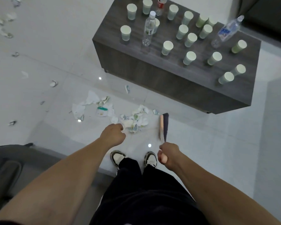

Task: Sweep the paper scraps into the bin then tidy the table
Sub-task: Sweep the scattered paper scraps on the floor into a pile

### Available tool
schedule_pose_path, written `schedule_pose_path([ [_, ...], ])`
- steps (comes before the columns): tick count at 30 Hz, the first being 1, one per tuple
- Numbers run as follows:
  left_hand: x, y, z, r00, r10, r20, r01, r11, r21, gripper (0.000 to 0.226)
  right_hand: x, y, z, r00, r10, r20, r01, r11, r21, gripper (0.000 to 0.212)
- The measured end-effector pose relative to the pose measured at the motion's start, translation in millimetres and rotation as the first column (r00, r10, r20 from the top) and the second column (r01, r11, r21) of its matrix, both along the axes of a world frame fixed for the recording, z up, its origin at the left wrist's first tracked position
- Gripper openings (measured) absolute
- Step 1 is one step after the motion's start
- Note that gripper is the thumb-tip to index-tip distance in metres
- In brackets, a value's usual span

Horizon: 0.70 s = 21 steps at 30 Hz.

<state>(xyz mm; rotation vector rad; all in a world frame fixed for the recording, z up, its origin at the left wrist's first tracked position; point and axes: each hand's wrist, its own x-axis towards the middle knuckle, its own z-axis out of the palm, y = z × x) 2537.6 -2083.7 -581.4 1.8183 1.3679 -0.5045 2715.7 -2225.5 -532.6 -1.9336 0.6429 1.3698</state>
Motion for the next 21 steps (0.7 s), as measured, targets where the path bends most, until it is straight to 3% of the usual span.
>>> schedule_pose_path([
  [6,-28,-5,2,0.994,0.104,0.012,-0.105,0.993,0.045,0.044,-58,39,14,0.965,0.111,-0.237,-0.076,0.986,0.149,0.012],
  [12,-71,-8,7,0.985,0.166,-0.040,-0.165,0.985,0.043,0.047,-60,80,10,0.857,0.025,-0.514,0.131,0.955,0.265,0.006],
  [14,-83,-7,7,0.982,0.184,-0.052,-0.182,0.983,0.032,0.048,-59,84,14,0.880,0.100,-0.464,0.044,0.956,0.291,0.011],
  [17,-90,-1,9,0.974,0.220,-0.053,-0.217,0.975,0.047,0.048,-67,93,20,0.930,0.264,-0.257,-0.189,0.941,0.282,0.015],
  [21,-86,10,13,0.971,0.238,-0.022,-0.236,0.969,0.068,0.046,-77,110,24,0.941,0.336,-0.037,-0.324,0.929,0.180,0.009],
])
